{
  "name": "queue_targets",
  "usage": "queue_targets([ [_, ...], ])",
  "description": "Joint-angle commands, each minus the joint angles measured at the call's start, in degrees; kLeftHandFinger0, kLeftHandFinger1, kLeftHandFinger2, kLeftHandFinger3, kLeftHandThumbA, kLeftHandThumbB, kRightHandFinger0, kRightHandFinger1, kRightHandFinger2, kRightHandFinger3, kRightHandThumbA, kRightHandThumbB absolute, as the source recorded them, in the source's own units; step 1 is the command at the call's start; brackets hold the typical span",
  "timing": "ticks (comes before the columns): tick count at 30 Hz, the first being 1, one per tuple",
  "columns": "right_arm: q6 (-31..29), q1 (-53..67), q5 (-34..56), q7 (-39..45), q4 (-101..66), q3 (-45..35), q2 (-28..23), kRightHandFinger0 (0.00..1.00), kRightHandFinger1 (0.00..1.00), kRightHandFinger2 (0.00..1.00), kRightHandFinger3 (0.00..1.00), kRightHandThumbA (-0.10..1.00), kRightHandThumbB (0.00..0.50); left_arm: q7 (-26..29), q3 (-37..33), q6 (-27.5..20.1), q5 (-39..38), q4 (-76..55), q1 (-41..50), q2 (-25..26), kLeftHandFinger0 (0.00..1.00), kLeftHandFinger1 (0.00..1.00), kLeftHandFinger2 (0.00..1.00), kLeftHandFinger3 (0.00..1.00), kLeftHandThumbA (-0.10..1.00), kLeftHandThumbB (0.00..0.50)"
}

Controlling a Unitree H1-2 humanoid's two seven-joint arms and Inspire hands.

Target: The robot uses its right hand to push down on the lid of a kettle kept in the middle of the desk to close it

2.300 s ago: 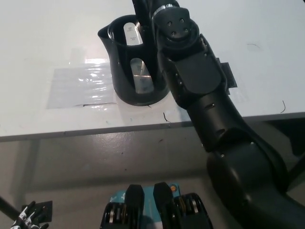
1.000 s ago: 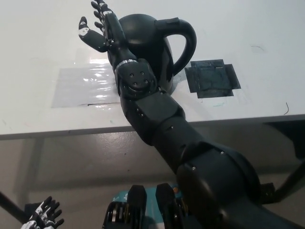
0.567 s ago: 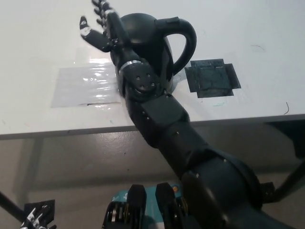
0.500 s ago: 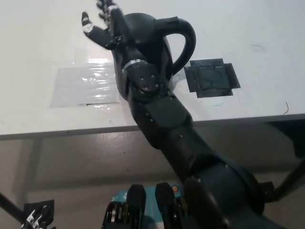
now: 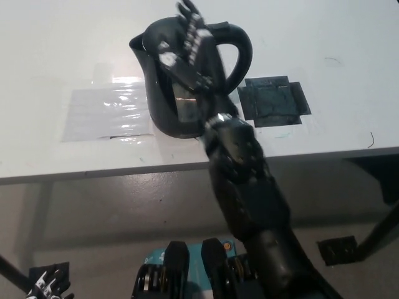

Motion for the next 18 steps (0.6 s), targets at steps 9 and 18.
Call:
queue_targets([
  [9, 9.7, 33.0, 1.4, 11.1, -59.7, 11.1, -12.9, 1.0, 1.0, 1.0, 1.0, 0.44, 0.042, -0.7, 2.0, -0.2, -1.6, -2.3, -1.0, 2.9, 1.0, 1.0, 1.0, 1.0, 0.2, 0.233],
  [18, 1.8, 41.1, -4.5, 8.5, -53.6, 7.8, -17.8, 0.98, 1.0, 1.0, 1.0, 0.34, 0.0, 0.4, 3.0, -0.1, -1.4, -2.0, -1.6, 2.5, 1.0, 1.0, 1.0, 1.0, 0.21, 0.245],
])
